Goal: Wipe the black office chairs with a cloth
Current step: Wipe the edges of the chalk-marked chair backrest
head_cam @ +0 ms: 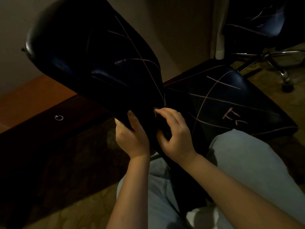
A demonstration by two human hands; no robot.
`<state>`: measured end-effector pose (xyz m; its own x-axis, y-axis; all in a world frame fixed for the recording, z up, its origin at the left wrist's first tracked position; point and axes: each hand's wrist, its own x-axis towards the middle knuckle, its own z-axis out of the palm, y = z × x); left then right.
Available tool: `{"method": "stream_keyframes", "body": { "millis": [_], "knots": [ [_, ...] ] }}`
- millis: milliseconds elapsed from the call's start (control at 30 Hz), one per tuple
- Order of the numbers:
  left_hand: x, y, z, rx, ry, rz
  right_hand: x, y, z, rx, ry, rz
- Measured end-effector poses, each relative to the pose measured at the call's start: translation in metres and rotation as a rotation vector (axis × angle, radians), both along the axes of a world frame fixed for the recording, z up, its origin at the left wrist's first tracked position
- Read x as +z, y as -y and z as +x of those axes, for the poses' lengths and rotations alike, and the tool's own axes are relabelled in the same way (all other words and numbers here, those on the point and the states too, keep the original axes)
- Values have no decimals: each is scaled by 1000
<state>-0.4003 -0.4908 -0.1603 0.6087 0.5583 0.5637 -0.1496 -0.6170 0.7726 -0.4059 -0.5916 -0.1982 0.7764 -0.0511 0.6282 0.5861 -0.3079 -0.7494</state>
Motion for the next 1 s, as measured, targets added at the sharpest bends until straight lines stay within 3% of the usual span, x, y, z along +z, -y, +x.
{"method": "stream_keyframes", "body": {
  "millis": [433,700,1000],
  "knots": [
    [0,1,-2,-4,-10,-56,-43,18,5,-101,-153,90],
    [1,0,-2,-2,-7,-13,4,1,7,-52,0,133],
    [-4,-3,1,2,-29,-27,-25,9,8,-126,-69,85]
  ]
}}
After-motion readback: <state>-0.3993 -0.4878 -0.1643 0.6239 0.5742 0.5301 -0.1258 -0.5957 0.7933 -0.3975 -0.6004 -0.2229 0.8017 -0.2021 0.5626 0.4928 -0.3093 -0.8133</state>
